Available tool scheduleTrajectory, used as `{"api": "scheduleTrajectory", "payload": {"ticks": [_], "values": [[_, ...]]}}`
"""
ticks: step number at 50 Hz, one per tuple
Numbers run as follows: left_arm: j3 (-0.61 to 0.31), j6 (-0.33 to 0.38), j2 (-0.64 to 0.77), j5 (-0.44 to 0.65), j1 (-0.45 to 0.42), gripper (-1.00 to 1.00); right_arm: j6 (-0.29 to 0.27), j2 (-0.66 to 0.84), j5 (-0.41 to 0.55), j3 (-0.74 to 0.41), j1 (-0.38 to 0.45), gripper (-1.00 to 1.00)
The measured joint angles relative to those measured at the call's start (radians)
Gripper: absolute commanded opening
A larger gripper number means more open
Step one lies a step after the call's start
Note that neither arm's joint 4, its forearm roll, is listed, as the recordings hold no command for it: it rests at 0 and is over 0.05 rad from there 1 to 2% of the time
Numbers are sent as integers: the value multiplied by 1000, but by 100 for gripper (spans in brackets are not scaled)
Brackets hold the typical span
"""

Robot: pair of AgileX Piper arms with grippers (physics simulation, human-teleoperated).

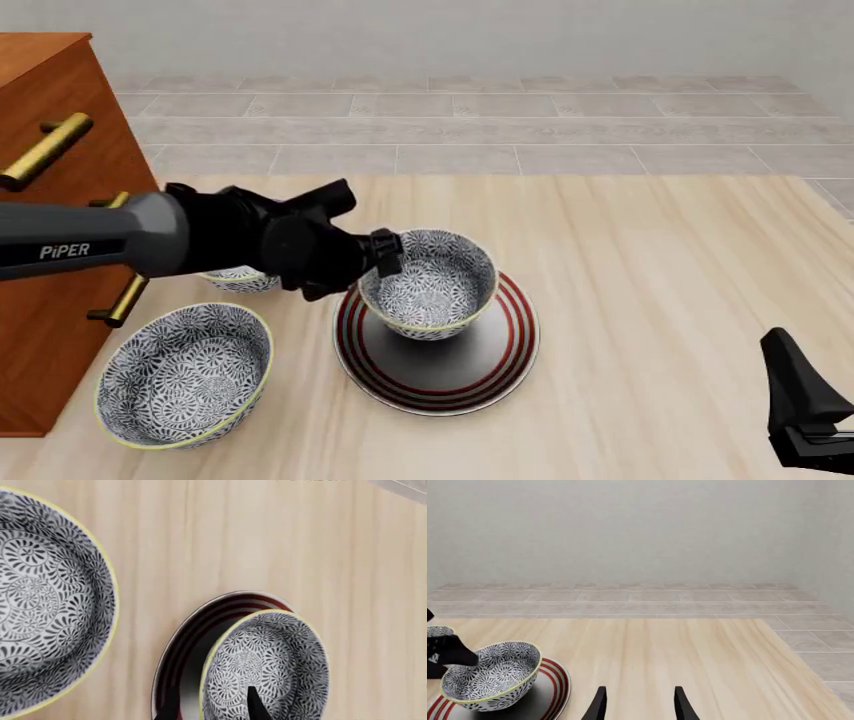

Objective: Put the bowl at the front on the plate.

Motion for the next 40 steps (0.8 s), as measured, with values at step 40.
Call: {"api": "scheduleTrajectory", "payload": {"ticks": [40], "values": [[65,24,-347,206,10,100,0,0,0,0,0,100]]}}
